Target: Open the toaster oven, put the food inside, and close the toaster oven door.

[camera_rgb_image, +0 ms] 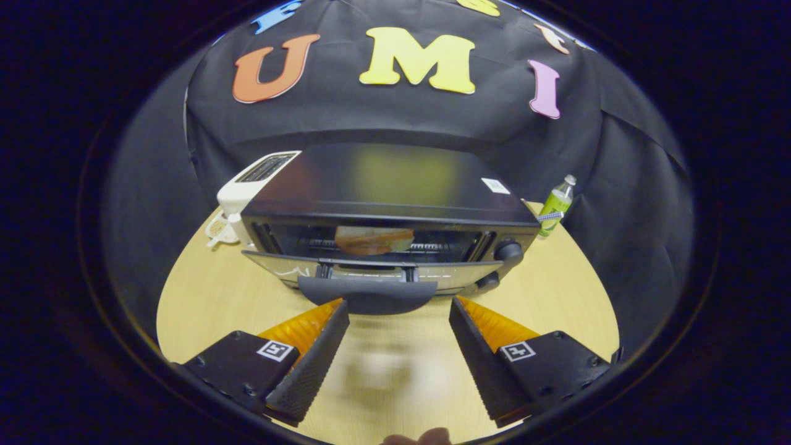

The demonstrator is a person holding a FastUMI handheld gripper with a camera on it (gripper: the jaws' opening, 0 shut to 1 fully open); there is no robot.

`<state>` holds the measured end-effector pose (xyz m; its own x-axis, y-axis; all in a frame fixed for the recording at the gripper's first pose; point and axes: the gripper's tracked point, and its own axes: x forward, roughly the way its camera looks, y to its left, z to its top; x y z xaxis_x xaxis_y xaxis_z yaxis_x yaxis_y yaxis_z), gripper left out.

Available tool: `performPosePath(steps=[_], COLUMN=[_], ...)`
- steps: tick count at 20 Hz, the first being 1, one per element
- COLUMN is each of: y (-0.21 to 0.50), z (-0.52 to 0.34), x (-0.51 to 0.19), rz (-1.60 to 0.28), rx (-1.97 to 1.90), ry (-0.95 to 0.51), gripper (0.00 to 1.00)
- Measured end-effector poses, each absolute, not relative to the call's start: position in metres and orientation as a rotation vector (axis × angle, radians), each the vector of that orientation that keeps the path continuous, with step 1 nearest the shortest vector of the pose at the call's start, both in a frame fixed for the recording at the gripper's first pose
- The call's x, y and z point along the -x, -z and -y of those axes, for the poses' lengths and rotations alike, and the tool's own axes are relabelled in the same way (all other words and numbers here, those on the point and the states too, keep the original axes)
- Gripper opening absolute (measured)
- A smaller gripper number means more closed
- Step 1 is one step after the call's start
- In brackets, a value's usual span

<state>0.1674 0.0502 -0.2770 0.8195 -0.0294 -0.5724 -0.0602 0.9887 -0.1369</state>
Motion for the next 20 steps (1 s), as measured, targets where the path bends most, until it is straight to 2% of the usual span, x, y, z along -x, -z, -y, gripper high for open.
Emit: performPosePath(steps=[6, 13, 20], y=[0.203, 0.056, 0.007], z=[-0.056, -0.027, -0.032], x=[-0.171, -0.137, -0.065], rz=[-0.463, -0.185, -0.073], rx=[0.050, 0.047, 0.008], ry=[-0.058, -0.069, -0.126], gripper=[1.00, 1.00, 1.00])
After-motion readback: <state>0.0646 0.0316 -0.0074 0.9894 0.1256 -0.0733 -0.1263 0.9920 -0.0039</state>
